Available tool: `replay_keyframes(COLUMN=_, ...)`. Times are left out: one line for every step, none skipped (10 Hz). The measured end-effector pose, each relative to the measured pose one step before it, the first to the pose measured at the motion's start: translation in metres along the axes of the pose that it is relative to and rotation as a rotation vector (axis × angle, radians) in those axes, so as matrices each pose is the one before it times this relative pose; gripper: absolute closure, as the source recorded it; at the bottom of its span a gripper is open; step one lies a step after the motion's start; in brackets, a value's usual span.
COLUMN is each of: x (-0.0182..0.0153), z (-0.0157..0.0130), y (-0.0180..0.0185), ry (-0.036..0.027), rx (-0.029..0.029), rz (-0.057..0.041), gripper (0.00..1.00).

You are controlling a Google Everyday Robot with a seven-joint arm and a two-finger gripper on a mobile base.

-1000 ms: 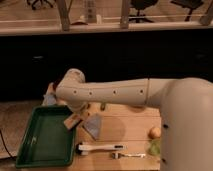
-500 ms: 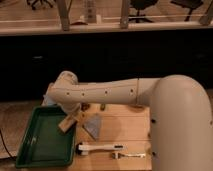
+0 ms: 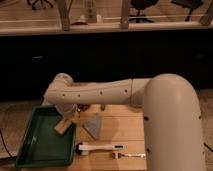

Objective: Place eraser in tray

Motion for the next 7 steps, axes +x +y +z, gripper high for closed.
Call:
replay_keyframes(x=-0.00221, z=0.00139, y=-0.00225, ry=-0.00423, rx=-0.00062, rz=-0.01122, gripper=0.99)
replay_keyframes(x=-0.00311, z=0.00201, y=-0.00261, ry=-0.00444, rx=-0.00164, rz=-0.01901, gripper=0.99)
replay_keyframes(x=-0.00129, z=0.00182, y=-0.00023, ry=-0.00372, rx=-0.00323, rz=-0.01469, gripper=0.99)
replay_keyframes(x=-0.00066, z=0.00167, y=-0.00006, ry=-0.00401, rx=-0.00281, rz=-0.01234, gripper=0.99)
replay_keyframes(x=-0.00174, z=0.00129, y=-0.00099, ry=-0.00406, rx=-0.00343, rz=-0.01391, gripper=0.99)
replay_keyframes(x=-0.00335, z=0.00244, y=-0.00467, ry=-0.00627, rx=-0.00123, rz=-0.02269, gripper=0.99)
replay_keyframes(x=-0.00335, z=0.00180, y=-0.00348, ry=-0.00466, rx=-0.00280, rz=-0.02048, gripper=0.99)
